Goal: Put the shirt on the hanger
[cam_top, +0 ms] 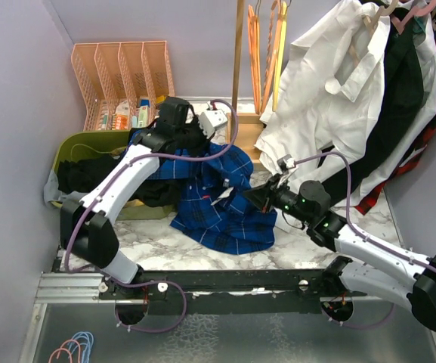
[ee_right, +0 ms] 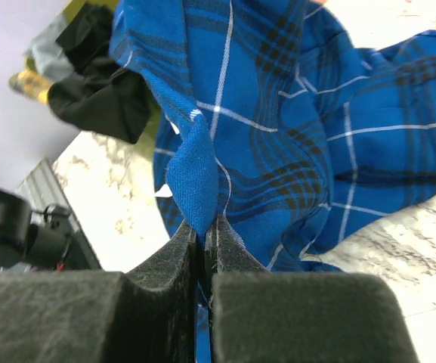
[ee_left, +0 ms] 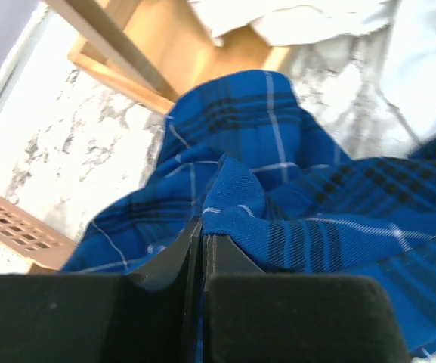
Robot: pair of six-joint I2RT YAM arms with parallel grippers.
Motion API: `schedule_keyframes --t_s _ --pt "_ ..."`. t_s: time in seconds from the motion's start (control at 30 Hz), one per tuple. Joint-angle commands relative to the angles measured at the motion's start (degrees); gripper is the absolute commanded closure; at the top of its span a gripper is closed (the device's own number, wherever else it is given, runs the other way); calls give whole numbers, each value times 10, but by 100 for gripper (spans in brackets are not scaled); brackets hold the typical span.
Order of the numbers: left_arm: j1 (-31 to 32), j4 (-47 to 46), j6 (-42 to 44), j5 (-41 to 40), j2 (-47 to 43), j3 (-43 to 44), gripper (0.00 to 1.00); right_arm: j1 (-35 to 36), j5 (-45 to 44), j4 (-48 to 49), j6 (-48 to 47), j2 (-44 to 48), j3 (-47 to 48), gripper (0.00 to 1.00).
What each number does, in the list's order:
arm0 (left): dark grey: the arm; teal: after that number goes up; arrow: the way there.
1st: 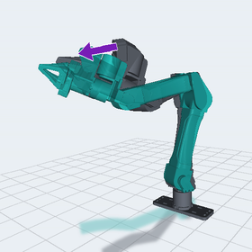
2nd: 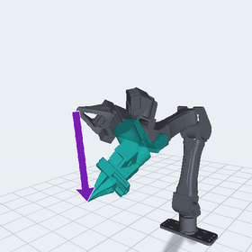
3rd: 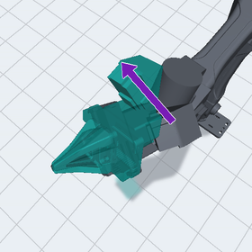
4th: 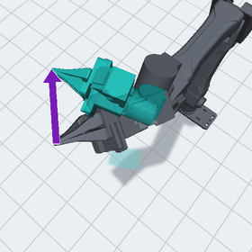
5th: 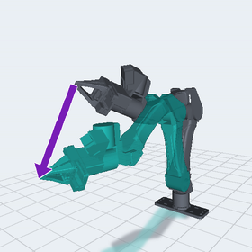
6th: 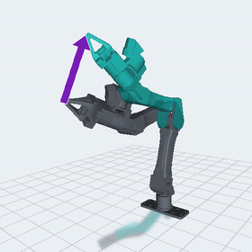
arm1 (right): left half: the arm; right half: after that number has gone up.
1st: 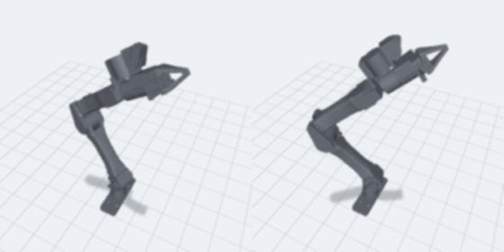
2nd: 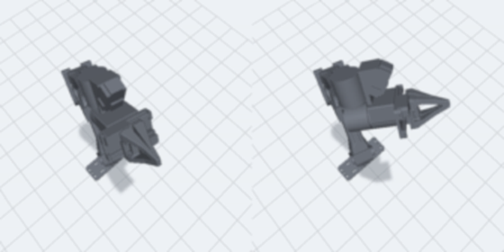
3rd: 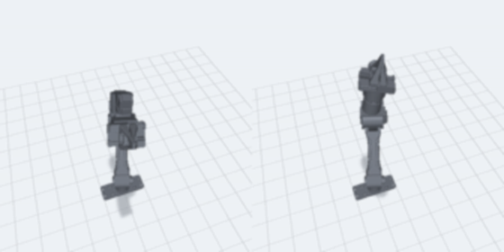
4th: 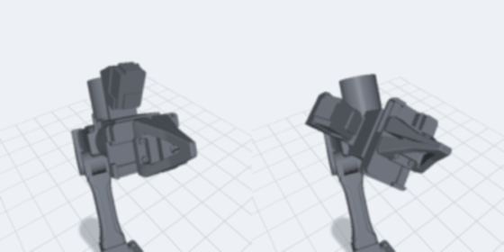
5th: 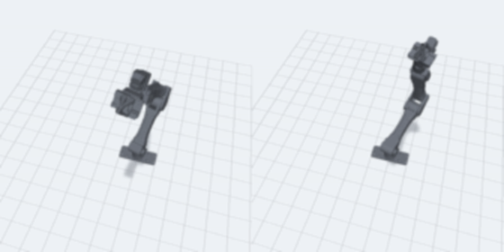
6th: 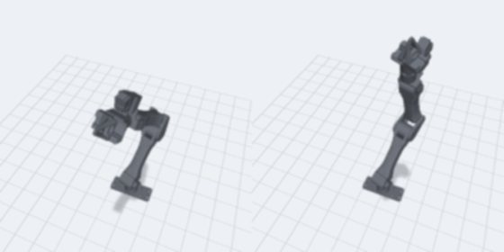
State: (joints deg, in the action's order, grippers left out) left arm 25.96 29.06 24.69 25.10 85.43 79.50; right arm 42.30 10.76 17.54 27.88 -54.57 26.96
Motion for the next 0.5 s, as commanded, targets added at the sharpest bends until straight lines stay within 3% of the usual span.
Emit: schedule_keyframes --t_s 0.0,0.33,0.4,0.47 --pt "-3 -64 8 -86 65 50 100 -55 -59 103 43 -27 -45 99" --pt "-4 -33 1 -196 193 151 98 -126 -71 125 87 -87 -77 99" --pt "-5 0 -1 -204 219 189 88 -137 -64 124 88 -94 -74 99" --pt "-6 36 -7 -207 241 229 68 -145 -57 123 88 -104 -69 99"
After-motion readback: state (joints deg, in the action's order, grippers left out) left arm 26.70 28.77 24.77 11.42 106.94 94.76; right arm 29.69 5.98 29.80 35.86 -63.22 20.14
